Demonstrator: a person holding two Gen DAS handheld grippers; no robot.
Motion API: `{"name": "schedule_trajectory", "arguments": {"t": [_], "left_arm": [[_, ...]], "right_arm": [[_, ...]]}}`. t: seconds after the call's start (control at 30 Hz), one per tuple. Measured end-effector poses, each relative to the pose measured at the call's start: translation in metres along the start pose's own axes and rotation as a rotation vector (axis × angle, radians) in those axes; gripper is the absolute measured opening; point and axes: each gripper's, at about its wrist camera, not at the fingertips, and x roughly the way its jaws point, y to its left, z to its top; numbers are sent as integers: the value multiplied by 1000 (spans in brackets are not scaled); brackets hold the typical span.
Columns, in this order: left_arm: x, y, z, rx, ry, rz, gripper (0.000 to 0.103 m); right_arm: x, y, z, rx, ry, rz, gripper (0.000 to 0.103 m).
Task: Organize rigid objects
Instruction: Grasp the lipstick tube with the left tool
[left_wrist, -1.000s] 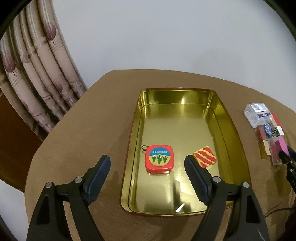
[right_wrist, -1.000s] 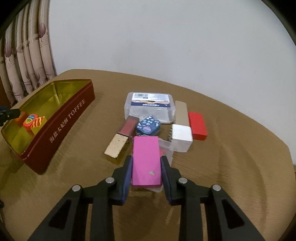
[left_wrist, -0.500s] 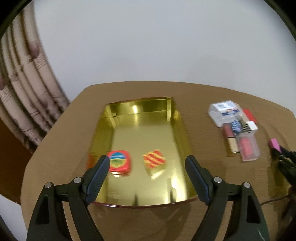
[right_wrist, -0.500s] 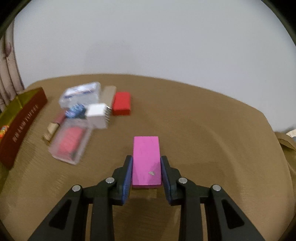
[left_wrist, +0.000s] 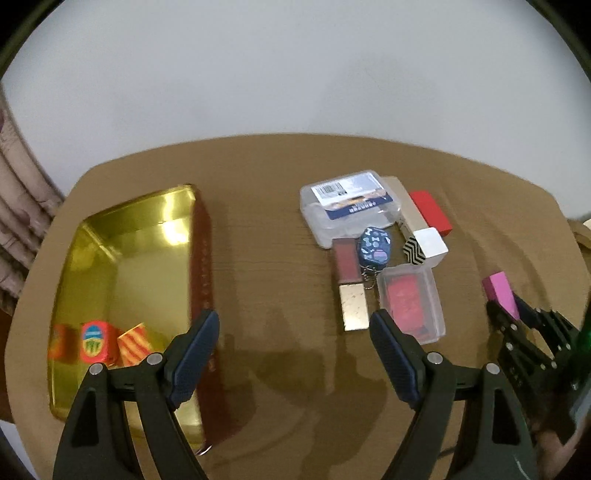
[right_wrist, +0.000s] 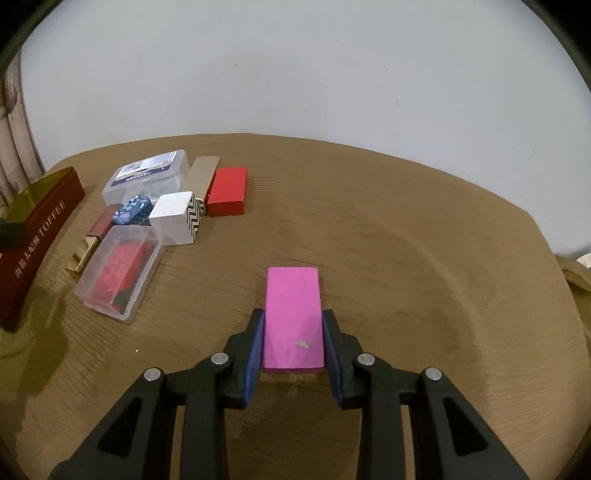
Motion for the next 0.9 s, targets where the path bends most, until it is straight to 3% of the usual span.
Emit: {"name": "schedule_trajectory", "arguments": {"t": [0.1, 0.4, 0.6, 0.67, 0.77, 0.9], "left_arm": [[17, -2, 10, -33, 57, -33, 80], [50, -12, 21, -76, 139, -48, 65], [64, -18, 16, -71, 163, -35, 50], [67, -20, 15, -67, 163, -48, 36], [73, -21, 15, -80, 153, -33, 25], [78, -22, 17, -84, 140, -33, 18]], "right_arm": [[1, 1, 0, -2, 0, -2, 31], [0, -1, 0, 8, -1, 11, 32], [-2, -3, -2, 17, -2, 18, 32], [-2, -4, -2, 20, -2, 20, 32], [-3, -4, -2, 22, -2, 20, 32], [-3, -3, -2, 21, -2, 16, 32]]}}
